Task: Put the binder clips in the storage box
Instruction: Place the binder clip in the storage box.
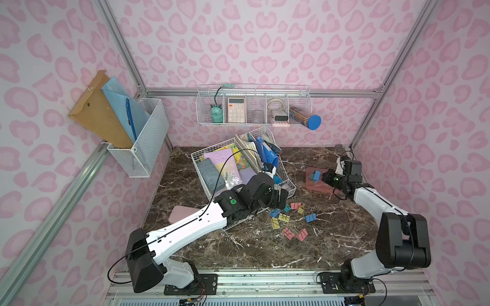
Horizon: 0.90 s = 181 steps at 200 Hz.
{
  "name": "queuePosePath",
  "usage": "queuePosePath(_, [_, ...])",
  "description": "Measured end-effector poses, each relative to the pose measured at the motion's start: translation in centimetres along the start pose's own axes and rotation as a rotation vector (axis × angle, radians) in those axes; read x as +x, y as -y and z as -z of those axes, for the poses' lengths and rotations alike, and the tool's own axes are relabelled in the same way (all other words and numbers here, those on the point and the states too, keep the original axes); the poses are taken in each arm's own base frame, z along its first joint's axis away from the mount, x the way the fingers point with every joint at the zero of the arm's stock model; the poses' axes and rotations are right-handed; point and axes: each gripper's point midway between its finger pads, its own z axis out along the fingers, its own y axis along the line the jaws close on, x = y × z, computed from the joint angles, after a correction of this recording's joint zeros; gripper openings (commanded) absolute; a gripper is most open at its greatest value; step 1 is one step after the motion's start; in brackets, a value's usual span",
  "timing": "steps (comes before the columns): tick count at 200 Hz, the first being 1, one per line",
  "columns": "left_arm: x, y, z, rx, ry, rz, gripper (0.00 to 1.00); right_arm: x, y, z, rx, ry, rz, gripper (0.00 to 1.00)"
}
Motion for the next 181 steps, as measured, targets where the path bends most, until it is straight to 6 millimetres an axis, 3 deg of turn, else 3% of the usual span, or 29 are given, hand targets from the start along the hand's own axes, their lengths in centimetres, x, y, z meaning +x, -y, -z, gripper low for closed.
queuePosePath(73, [0.5, -0.3, -0.2, -0.008, -0.012, 0.000, 0.99, 3.5, 1.7, -3.9, -0.013, -0.102, 0.012, 0.00])
queuePosePath(89, [0.5, -0.3, -0.1, -0.009, -0.013, 0.000, 0.99, 4.1, 1.8, -4.6, -0.019, -0.120, 0.009, 0.27])
queuePosePath(110, [0.5, -0.4, -0.1, -0.012, -0.010, 0.001, 0.99, 4.1, 1.3, -4.6, -0.030, -0.119, 0.019, 0.43])
queuePosePath(149, [0.5, -0.4, -0.1, -0.015, -0.009, 0.015, 1.00, 1.6, -0.4, -2.2, -0.033, -0.032, 0.057, 0.52])
queuePosePath(181, [0.4, -0.4, 0.1, -0.014, -0.004, 0.017, 1.00, -0.7, -1.1, 3.0, 0.033, 0.083, 0.051, 0.53])
